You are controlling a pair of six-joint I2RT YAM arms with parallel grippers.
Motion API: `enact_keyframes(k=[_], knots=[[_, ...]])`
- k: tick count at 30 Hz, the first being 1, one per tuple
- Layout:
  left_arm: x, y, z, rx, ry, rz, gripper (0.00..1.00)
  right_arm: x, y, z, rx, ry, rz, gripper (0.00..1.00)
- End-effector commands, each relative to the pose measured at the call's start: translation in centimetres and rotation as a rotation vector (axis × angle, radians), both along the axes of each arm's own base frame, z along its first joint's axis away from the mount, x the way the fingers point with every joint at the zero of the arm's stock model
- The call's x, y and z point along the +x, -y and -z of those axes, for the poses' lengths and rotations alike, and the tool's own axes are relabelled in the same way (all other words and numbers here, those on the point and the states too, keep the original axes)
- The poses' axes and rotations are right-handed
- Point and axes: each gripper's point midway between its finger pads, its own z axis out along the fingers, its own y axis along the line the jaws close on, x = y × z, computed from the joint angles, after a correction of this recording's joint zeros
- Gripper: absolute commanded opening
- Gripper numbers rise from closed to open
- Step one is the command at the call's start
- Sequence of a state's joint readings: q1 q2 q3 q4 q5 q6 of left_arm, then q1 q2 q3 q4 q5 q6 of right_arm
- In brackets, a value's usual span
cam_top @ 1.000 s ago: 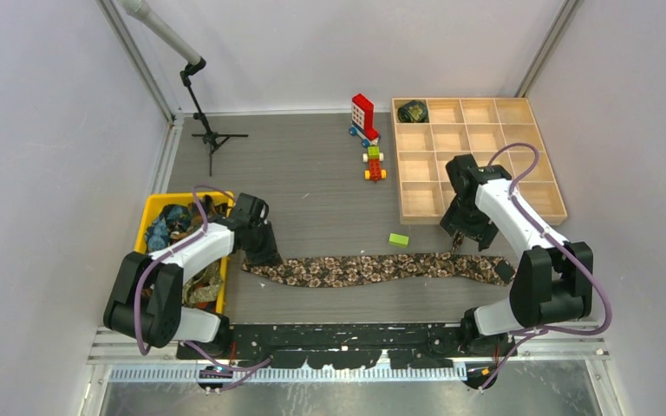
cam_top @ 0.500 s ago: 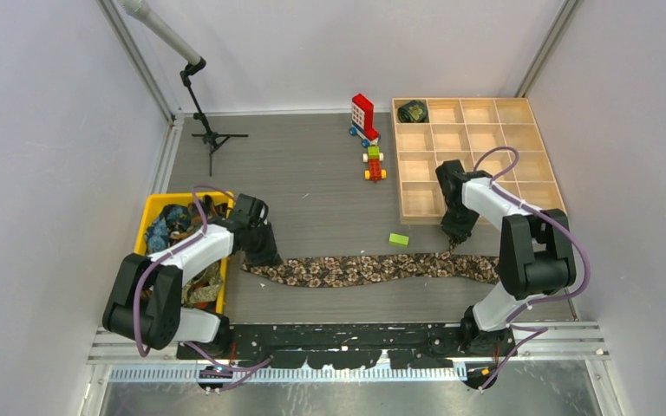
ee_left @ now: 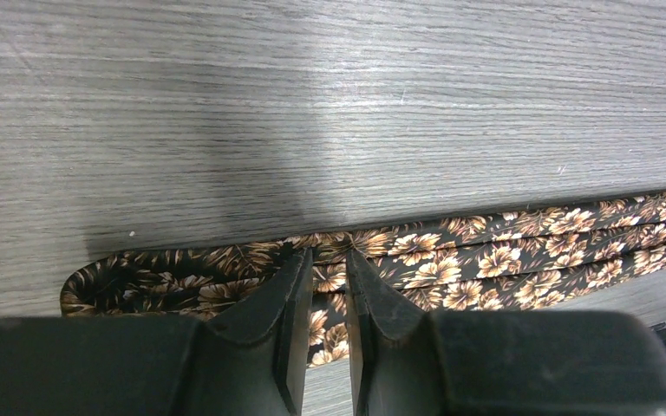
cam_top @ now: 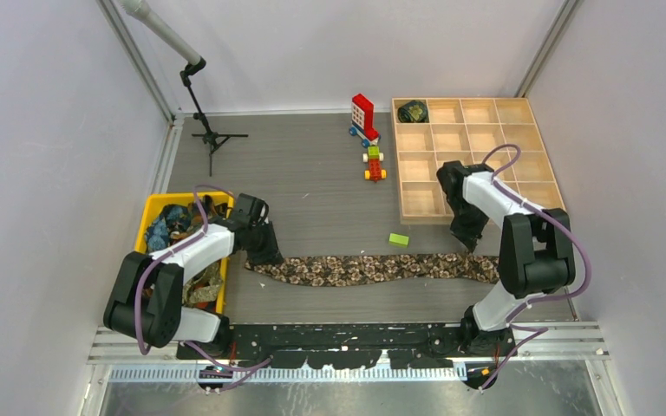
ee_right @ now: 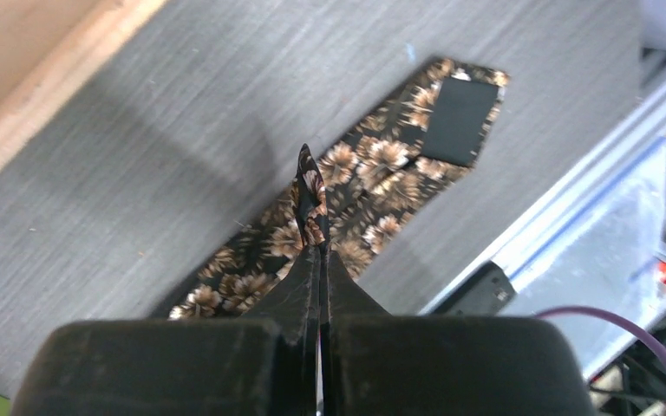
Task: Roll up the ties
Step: Flatten out the tie at the center of the board.
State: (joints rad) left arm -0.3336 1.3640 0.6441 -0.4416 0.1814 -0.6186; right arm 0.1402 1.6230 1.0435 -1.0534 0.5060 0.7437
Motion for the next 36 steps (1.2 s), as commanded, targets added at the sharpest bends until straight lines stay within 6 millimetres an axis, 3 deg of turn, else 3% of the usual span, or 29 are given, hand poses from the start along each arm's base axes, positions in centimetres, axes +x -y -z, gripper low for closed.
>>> enact_keyframes(k=[1, 6, 9, 27, 31, 33, 36], knots=[[-0.2, -0.2, 1.2, 0.020, 0.001, 0.022, 0.22, -2.9, 1.2, -2.8, -0.091, -0.173, 0.034, 0.00], [-0.2, -0.3, 1.2, 0.020, 0.004, 0.021, 0.22, -4.6, 2.5, -4.3, -0.176, -0.230, 0.055, 0.00], [-0.3, -0.3, 1.2, 0.021, 0.004, 0.021, 0.22, -5.3, 2.2, -4.0, -0.162, -0.251, 0.100, 0.00], [-0.4, -0.5, 1.4, 0.035, -0.010, 0.020, 0.20, -4.0, 5.1, 1.2, -0.259, -0.370, 0.153, 0.01], [-0.4, -0.6, 1.5, 0.043, -0.016, 0.019, 0.20, -3.5, 5.5, 1.5, -0.271, -0.365, 0.150, 0.25], [-0.4, -0.6, 1.4, 0.047, -0.017, 0.022, 0.20, -2.8, 5.4, 1.4, -0.260, -0.343, 0.150, 0.48], [-0.5, -0.7, 1.2, 0.046, -0.016, 0.027, 0.20, -1.0, 5.1, 0.7, -0.225, -0.285, 0.143, 0.75]])
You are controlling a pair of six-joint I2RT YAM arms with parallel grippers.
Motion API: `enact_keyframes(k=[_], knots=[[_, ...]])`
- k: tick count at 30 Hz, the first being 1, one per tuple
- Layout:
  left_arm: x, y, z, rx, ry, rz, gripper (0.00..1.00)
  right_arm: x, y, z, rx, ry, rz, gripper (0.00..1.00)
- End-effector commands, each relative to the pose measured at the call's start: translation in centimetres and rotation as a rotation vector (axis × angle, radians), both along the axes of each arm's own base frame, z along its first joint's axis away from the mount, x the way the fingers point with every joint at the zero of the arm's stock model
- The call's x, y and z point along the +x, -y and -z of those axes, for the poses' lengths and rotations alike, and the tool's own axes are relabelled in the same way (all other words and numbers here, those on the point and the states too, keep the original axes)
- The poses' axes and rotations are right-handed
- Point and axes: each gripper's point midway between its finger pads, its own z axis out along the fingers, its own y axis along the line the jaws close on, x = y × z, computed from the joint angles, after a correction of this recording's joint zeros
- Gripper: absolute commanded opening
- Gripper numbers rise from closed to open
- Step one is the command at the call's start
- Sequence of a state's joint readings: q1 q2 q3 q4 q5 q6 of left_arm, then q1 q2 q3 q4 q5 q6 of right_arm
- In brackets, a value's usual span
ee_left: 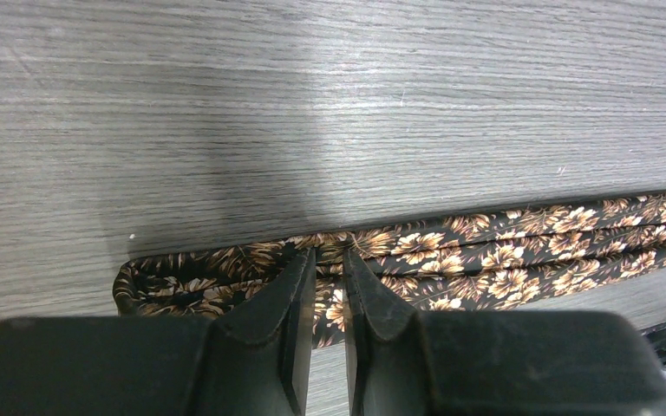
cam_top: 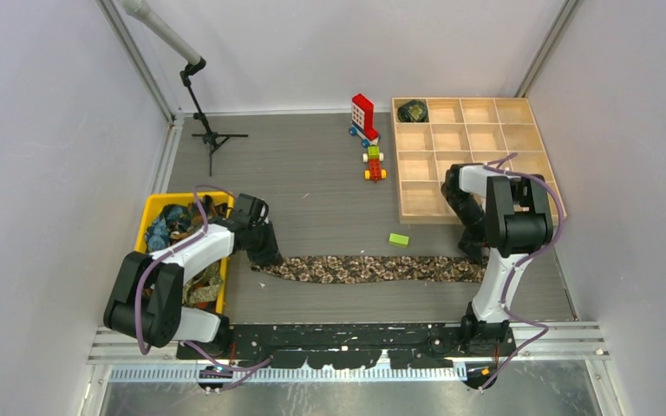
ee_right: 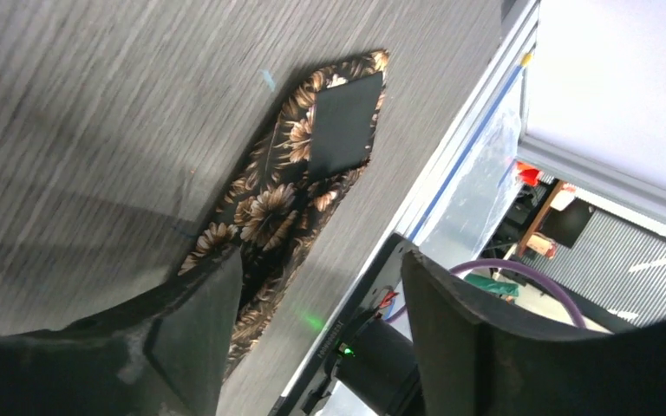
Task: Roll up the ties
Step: Flatten out the tie at the center of the board.
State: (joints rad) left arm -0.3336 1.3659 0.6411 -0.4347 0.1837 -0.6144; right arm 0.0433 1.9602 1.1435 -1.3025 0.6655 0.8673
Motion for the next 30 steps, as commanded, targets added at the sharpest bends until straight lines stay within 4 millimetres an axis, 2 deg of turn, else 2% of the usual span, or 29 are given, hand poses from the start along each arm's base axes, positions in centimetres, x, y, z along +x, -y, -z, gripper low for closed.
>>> enact_keyframes(k=[1, 5, 8, 10, 13, 16, 20, 22, 23, 25, 27, 30], knots=[[-0.6, -0.6, 0.9, 0.041, -0.015, 0.027, 0.20, 3.6, 0.2, -1.6, 0.004, 0.131, -0.019, 0.77], [-0.4, -0.4, -1.3, 0.026, 0.024, 0.043, 0.22, 4.9, -1.1, -5.2, 0.037, 0.248, -0.060, 0.79], [-0.2, -0.1, -3.3, 0.012, 0.076, 0.063, 0.25, 5.4, -3.9, -7.9, 0.089, 0.348, -0.145, 0.79], [0.0, 0.3, -4.6, 0.003, 0.114, 0.083, 0.27, 5.0, -6.1, -9.1, 0.114, 0.399, -0.205, 0.78], [0.5, 2.0, -6.3, -0.004, 0.158, 0.138, 0.28, 4.4, -11.1, -9.5, 0.230, 0.487, -0.319, 0.76], [0.8, 4.1, -6.9, 0.014, 0.165, 0.217, 0.28, 3.6, -15.4, -9.5, 0.341, 0.574, -0.422, 0.74], [1.7, 5.0, -7.1, 0.072, 0.151, 0.259, 0.28, 2.8, -21.7, -9.1, 0.548, 0.738, -0.526, 0.71], [2.5, 4.6, -7.8, 0.120, 0.159, 0.256, 0.30, 2.1, -24.9, -8.8, 0.672, 0.801, -0.546, 0.70], [2.9, 3.8, -8.2, 0.169, 0.160, 0.243, 0.31, 1.6, -25.7, -8.4, 0.700, 0.812, -0.550, 0.69], [3.2, 1.8, -8.6, 0.281, 0.148, 0.214, 0.33, 1.0, -27.0, -7.9, 0.738, 0.828, -0.556, 0.69], [3.1, -0.1, -8.7, 0.379, 0.132, 0.188, 0.41, 0.5, -27.8, -7.1, 0.751, 0.812, -0.561, 0.69], [2.6, -1.6, -8.9, 0.456, 0.107, 0.182, 0.47, 0.1, -29.1, -6.1, 0.744, 0.769, -0.594, 0.69]])
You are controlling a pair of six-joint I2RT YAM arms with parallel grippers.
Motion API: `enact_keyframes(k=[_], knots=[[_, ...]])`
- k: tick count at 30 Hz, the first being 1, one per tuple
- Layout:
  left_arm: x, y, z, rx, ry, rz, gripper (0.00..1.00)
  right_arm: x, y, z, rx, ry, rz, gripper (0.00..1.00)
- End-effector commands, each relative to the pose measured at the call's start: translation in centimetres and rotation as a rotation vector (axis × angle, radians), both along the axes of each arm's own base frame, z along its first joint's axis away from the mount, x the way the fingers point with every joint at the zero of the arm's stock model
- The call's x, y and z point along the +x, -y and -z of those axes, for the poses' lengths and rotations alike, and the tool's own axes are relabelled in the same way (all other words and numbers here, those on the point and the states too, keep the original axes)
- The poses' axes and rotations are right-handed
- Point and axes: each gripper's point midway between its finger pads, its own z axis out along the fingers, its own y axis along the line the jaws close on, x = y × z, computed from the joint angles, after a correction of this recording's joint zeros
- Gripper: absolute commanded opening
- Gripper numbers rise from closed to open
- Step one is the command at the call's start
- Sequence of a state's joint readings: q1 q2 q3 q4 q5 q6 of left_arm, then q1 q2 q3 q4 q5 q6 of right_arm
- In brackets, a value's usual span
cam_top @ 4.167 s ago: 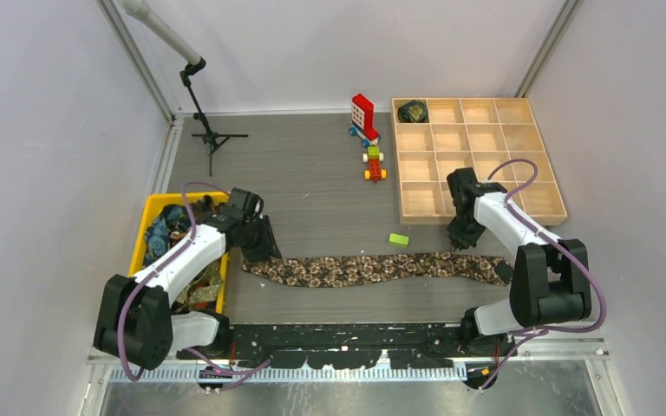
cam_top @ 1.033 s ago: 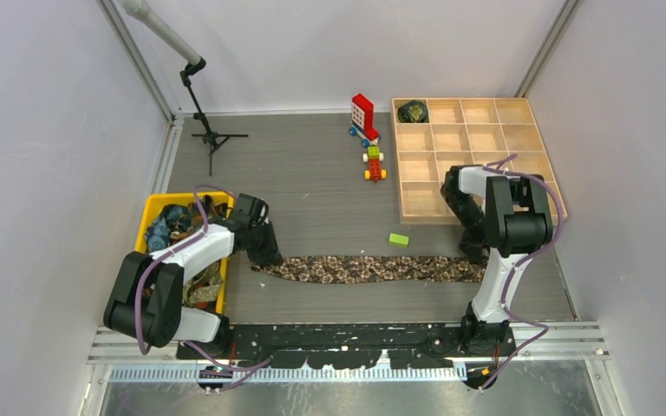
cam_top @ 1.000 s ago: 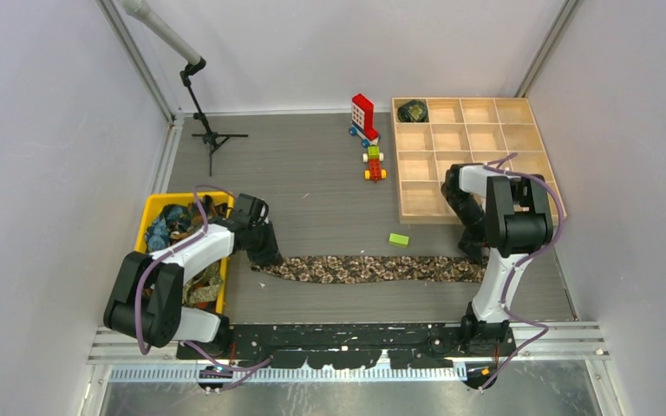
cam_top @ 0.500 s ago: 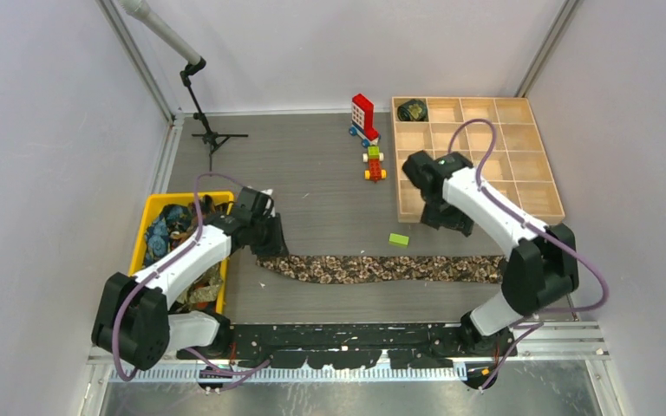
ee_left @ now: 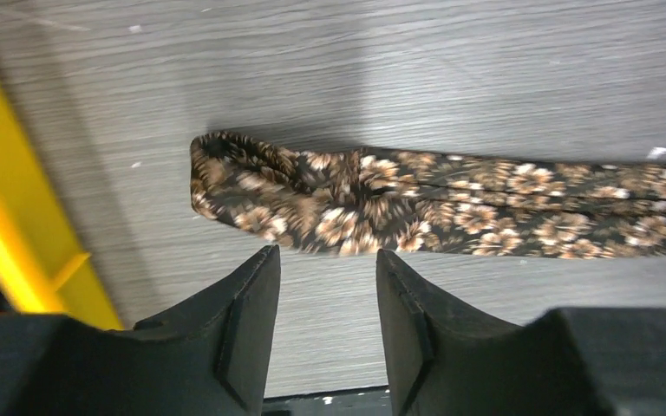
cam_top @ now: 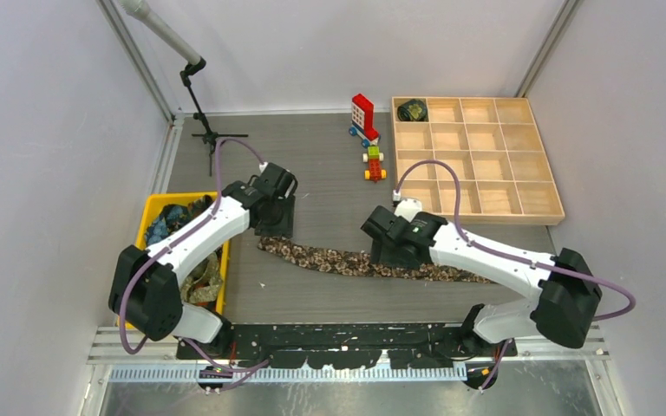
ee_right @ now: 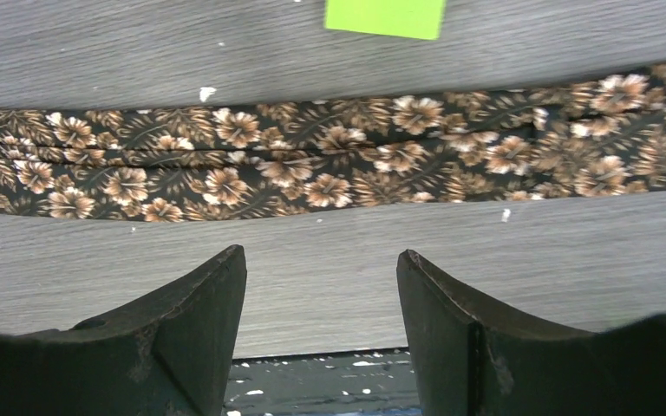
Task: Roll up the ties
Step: Flatten out the tie at the center of the board.
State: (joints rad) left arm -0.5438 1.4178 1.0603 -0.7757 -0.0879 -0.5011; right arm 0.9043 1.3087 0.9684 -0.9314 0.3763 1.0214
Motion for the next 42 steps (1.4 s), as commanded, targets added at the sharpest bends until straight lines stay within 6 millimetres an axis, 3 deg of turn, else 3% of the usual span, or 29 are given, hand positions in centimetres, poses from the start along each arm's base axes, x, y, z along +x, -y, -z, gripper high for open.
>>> enact_keyframes(k=[1, 5, 9, 12, 16, 24, 30, 42], knots=[[-1.1, -4.3, -0.9, 0.209, -0.022, -0.042, 0.49, 0.9, -3.9, 0.2, 0.081, 0.037, 0.000, 0.68], [-1.3, -4.2, -2.4, 0.177, 0.007, -0.046, 0.58, 0.7, -6.3, 0.7, 0.110, 0.037, -0.045, 0.65], [0.0, -2.5, -2.9, 0.119, 0.028, 0.008, 0.58, 0.4, -8.8, 1.1, 0.158, 0.051, -0.108, 0.59], [1.0, -0.2, -1.7, 0.081, -0.043, 0.088, 0.50, 0.2, -10.0, 1.6, 0.121, 0.092, -0.154, 0.58], [2.3, 3.5, 0.1, -0.015, -0.137, 0.166, 0.47, -0.3, -11.4, 3.0, 0.084, 0.102, -0.183, 0.52], [3.4, 7.1, 4.2, -0.091, -0.302, 0.211, 0.40, -1.2, -14.4, 5.7, 0.083, 0.097, -0.198, 0.38], [2.6, 7.7, 5.5, -0.120, -0.364, 0.215, 0.37, -1.0, -14.6, 8.0, 0.032, 0.087, -0.174, 0.32], [-0.5, 6.5, 7.2, -0.120, -0.455, 0.206, 0.33, 1.0, -13.4, 7.4, -0.127, 0.150, -0.132, 0.31]])
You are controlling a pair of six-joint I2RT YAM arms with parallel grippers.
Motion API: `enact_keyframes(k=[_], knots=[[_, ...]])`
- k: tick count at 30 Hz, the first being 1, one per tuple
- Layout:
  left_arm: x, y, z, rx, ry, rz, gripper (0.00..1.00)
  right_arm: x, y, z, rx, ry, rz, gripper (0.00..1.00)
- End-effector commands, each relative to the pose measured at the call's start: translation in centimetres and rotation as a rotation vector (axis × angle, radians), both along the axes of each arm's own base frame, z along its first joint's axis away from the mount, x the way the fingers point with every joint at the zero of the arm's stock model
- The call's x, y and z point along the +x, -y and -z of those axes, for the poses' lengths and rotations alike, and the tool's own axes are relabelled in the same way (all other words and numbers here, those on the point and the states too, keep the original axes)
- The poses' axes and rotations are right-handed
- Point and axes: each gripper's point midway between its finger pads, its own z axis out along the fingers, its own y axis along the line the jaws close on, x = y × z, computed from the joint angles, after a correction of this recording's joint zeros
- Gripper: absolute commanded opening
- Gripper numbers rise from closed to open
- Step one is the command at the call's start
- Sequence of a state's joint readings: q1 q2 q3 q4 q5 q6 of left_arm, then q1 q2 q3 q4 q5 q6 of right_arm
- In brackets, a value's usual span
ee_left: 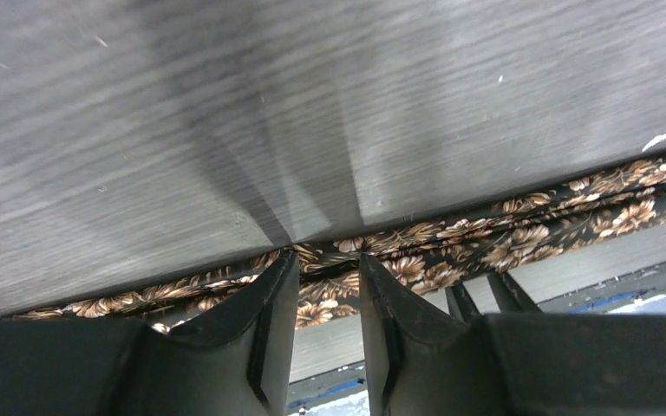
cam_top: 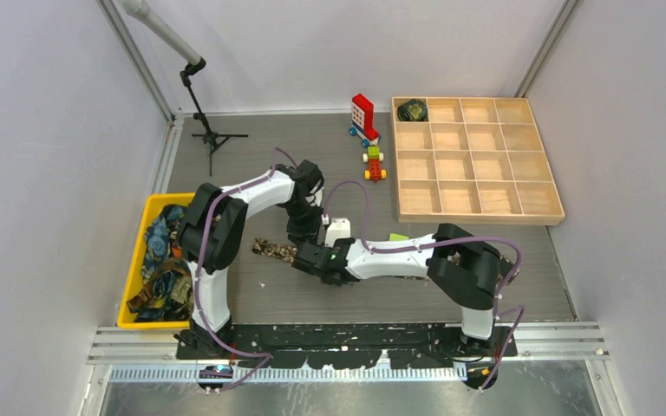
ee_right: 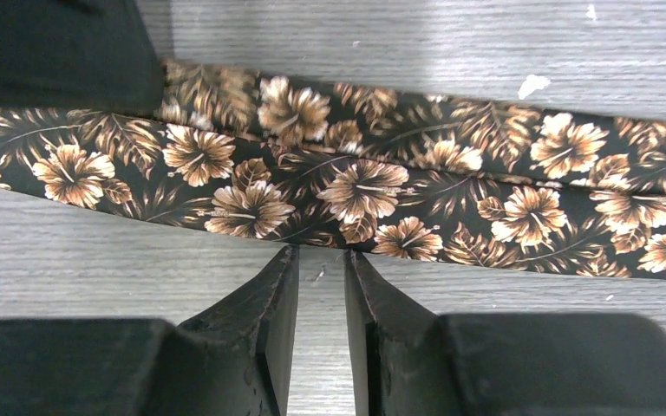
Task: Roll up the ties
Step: Flatten out the tie at the center of the board.
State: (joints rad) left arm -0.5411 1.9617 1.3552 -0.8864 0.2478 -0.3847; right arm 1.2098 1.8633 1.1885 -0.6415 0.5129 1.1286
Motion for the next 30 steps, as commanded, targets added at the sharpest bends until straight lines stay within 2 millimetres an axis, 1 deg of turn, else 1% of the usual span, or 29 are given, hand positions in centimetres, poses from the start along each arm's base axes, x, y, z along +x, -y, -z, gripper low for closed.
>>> enact_keyframes(k=[1, 7, 10, 14, 16, 20, 23, 25, 27, 30], knots=[[-0.8, 0.3, -0.6, -0.049, -0.017, -0.002, 0.33, 1.3, 1.1, -0.4, -0.073, 0.066, 0.046, 0.31], [-2.0, 0.1, -0.7, -0.059, -0.045, -0.009, 0.31, 2.2, 1.6, -0.3, -0.104, 0.084, 0.059, 0.31], [-2.3, -0.1, -1.1, -0.057, -0.047, -0.013, 0.31, 2.6, 1.9, -0.6, -0.120, 0.093, 0.050, 0.31], [-2.0, 0.1, -2.2, -0.067, -0.024, -0.024, 0.31, 2.4, 1.9, -1.2, -0.119, 0.088, 0.021, 0.31], [-1.5, 0.2, -2.7, -0.067, -0.003, -0.028, 0.32, 2.0, 1.3, -1.4, -0.093, 0.068, -0.015, 0.31], [-0.5, 0.3, -3.6, -0.064, 0.038, -0.032, 0.37, 0.3, -0.6, -3.0, 0.001, 0.042, -0.112, 0.31], [0.0, 0.0, -4.6, -0.054, 0.077, -0.035, 0.40, -1.0, -2.2, -4.9, 0.102, 0.029, -0.161, 0.31], [0.3, -0.4, -5.2, -0.039, 0.108, -0.039, 0.44, -1.4, -2.4, -6.2, 0.180, 0.024, -0.145, 0.31], [0.2, -0.9, -5.9, -0.027, 0.135, -0.045, 0.47, -1.3, -2.2, -7.7, 0.248, 0.032, -0.113, 0.31], [-0.1, -1.7, -6.8, -0.018, 0.179, -0.055, 0.50, -0.7, -1.0, -8.8, 0.288, 0.036, -0.041, 0.31]])
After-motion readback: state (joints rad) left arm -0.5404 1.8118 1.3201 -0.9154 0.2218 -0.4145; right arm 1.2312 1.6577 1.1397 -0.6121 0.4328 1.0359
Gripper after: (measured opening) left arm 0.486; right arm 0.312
